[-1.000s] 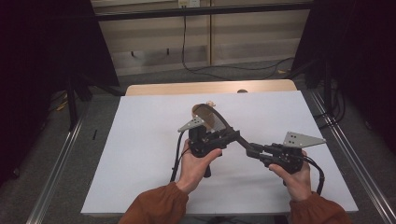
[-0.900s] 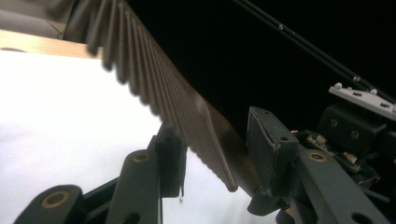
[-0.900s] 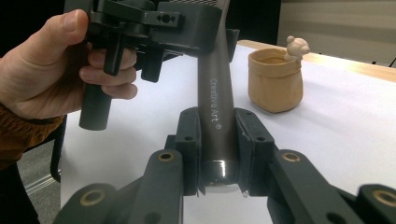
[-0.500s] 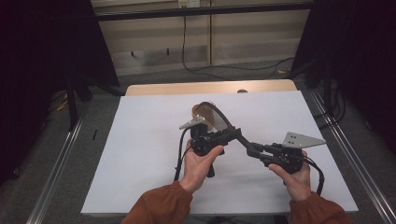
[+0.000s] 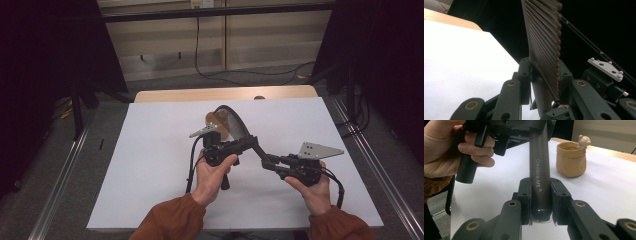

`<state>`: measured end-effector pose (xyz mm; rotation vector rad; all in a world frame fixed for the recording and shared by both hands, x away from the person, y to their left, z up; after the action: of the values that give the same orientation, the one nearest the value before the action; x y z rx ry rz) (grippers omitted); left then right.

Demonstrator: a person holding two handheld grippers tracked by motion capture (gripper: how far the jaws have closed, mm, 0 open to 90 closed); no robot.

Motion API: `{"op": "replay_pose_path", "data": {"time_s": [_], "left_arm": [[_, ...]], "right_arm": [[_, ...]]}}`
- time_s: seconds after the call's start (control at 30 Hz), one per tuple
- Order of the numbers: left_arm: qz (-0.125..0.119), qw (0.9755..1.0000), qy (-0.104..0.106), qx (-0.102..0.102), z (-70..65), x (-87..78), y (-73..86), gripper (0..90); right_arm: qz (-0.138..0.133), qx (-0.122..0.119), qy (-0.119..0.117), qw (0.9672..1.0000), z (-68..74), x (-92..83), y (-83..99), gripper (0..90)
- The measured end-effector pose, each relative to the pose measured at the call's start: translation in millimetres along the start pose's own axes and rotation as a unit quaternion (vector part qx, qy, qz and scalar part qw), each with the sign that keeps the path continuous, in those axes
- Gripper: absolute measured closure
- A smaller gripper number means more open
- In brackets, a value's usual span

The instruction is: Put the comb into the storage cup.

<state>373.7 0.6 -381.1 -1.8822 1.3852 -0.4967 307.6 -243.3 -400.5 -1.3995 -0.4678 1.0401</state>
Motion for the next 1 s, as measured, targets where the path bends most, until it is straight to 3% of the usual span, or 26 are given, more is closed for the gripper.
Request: {"op": "replay_pose_path", "data": {"time_s": [0.3,0.67,1.0], "left_arm": [[0.000,1.0000,0.009,0.004,1.9,-0.2,-0.9,72.9],[0.002,0.9996,-0.011,0.026,8.1,-5.6,-5.3,73.0],[0.002,0.9979,-0.033,0.057,13.6,-15.0,-10.1,73.0]], "right_arm": [[0.000,0.005,0.000,1.0000,-1.8,-0.6,-1.0,63.1],[0.005,0.019,0.011,0.9997,-4.0,-2.1,-0.6,33.2],[0.009,0.032,0.022,0.9992,-7.8,-4.5,2.3,19.8]]}}
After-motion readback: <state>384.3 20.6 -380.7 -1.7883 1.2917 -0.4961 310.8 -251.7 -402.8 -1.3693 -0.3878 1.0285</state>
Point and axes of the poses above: each handheld gripper's, and its own axes: x roughly forward along the jaws, y roughly out of its underside, z roughly to its left, the point moved 1 cm from there along x, roughly forward along the jaws, and after that the axes turned 3 degrees about -y, right-handed, at the moved point
